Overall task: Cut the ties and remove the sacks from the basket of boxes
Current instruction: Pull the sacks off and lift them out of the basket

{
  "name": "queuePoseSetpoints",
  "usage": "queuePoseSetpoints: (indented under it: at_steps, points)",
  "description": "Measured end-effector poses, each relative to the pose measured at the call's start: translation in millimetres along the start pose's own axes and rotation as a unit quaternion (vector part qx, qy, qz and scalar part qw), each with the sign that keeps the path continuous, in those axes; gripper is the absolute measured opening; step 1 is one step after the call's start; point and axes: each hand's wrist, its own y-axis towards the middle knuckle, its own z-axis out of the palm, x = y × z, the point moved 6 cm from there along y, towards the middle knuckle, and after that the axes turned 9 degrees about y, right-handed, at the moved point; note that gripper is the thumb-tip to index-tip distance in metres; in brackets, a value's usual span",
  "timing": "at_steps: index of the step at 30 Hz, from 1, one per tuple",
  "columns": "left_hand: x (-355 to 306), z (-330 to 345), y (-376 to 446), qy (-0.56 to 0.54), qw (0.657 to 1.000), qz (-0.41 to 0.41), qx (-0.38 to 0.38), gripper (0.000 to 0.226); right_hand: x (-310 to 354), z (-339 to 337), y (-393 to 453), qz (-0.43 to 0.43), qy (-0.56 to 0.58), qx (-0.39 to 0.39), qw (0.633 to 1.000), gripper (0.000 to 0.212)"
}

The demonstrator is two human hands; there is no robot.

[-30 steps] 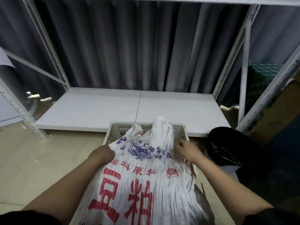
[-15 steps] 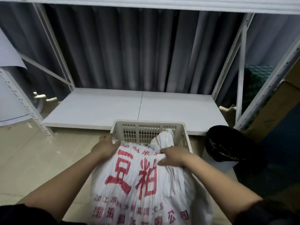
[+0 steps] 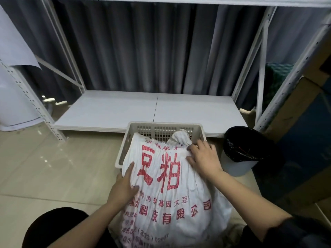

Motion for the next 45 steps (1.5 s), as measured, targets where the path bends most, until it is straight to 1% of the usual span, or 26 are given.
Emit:
queuePoseSetpoints:
  at_steps: [3,5,6,7,9,11,12,13,15,16,19,23,25,27,29,31,33,35,36,37,38,39,42,43,44,45]
  points:
    - [-9.2,-7.2,13.5,0.0,0.999,0.012,-0.035,0.056,-1.4,-20.8,-35.7,0.038,0.044,-0.046,0.997,0.047]
    - [-14.8,-16.3,19.9,-0.041,0.997,0.001,-0.059,0.041,-20.5,-33.4,-71.1,0.168,0.12,-0.126,0.97,0.051]
    - [-16.5,-23.0,21.8,-0.079,0.994,-0.015,-0.072,0.036,-33.7,-30.8,-92.6,0.255,0.179,-0.15,0.938,0.052]
    - [-17.2,-28.4,23.0,-0.122,0.989,-0.033,-0.081,0.033,-46.2,-18.4,-116.0,0.339,0.241,-0.144,0.898,0.058]
    - [-19.2,-34.5,25.3,-0.185,0.978,-0.055,-0.082,0.033,-55.3,19.7,-152.0,0.437,0.3,-0.018,0.847,0.081]
    - [-21.8,-36.1,25.7,-0.204,0.975,-0.064,-0.068,0.034,-53.4,58.2,-175.1,0.446,0.318,0.126,0.827,0.095]
    - [-22.3,-35.7,25.3,-0.211,0.973,-0.07,-0.059,0.034,-51.5,69.3,-180.7,0.442,0.318,0.168,0.822,0.086]
    - [-21.0,-34.2,26.4,-0.219,0.971,-0.08,-0.054,0.033,-51.1,74.5,-179.8,0.433,0.309,0.178,0.828,0.066]
    - [-17.3,-33.7,26.6,-0.237,0.965,-0.102,-0.049,0.031,-49.1,70.7,-167.2,0.4,0.267,0.153,0.863,0.027]
    - [-15.9,-34.8,27.1,-0.247,0.962,-0.109,-0.051,0.03,-47.0,63.0,-159.5,0.388,0.254,0.127,0.877,0.023]
    - [-21.9,-49.5,20.9,-0.311,0.941,-0.12,-0.06,0.022,-31.7,25.2,-141.3,0.341,0.3,0.034,0.89,0.028]
    - [-42.6,-86.5,33.9,-0.474,0.871,-0.098,-0.082,0.011,-15.4,-34.9,-96.7,0.275,0.383,-0.047,0.881,0.025]
    - [-58.2,-108.8,43.6,-0.496,0.862,-0.062,-0.085,0.034,-10.3,-57.0,-58.4,0.266,0.403,-0.069,0.873,0.028]
    - [-70.3,-118.7,49.1,-0.468,0.882,-0.037,-0.044,0.062,-9.0,-64.2,-20.8,0.283,0.456,-0.087,0.839,0.024]
    - [-81.9,-117.4,44.6,-0.391,0.92,0.001,0.005,0.071,-18.6,-52.4,7.3,0.345,0.521,-0.117,0.772,0.028]
    - [-81.8,-112.2,34.0,-0.256,0.965,0.044,-0.026,0.076,-26.9,-36.2,21.1,0.414,0.569,-0.126,0.699,0.034]
    - [-72.8,-98.5,15.1,-0.095,0.989,0.088,-0.068,0.079,-30.0,-17.9,32.0,0.443,0.601,-0.115,0.655,0.036]
    - [-55.3,-72.7,-4.6,0.034,0.992,0.107,-0.057,0.085,-31.8,-6.8,38.0,0.46,0.595,-0.093,0.653,0.035]
    - [-44.6,-58.4,-11.2,0.074,0.992,0.096,-0.037,0.091,-30.5,-7.4,36.1,0.487,0.591,-0.085,0.638,0.036]
    - [-34.1,-46.1,-15.8,0.095,0.992,0.081,-0.025,0.096,-30.8,-4.7,37.7,0.496,0.547,-0.067,0.671,0.038]
    - [-26.4,-37.8,-17.6,0.102,0.992,0.068,-0.032,0.099,-30.8,-6.0,38.8,0.491,0.518,-0.065,0.697,0.039]
    - [-22.2,-34.4,-16.4,0.094,0.992,0.055,-0.056,0.099,-32.5,-5.0,39.8,0.494,0.514,-0.066,0.698,0.039]
    - [-17.8,-44.9,-0.6,0.016,0.987,0.003,-0.159,0.069,-29.0,-5.9,50.1,0.472,0.48,-0.038,0.739,0.049]
    - [-20.9,-50.3,5.3,0.005,0.982,0.003,-0.186,0.053,-32.9,-4.5,51.8,0.481,0.505,-0.048,0.715,0.048]
    - [-25.9,-53.7,10.1,0.001,0.979,0.017,-0.204,0.037,-35.6,-1.7,49.8,0.497,0.559,-0.079,0.659,0.043]
    - [-32.4,-55.4,14.0,-0.001,0.977,0.039,-0.211,0.023,-38.9,0.2,47.4,0.503,0.567,-0.075,0.648,0.036]
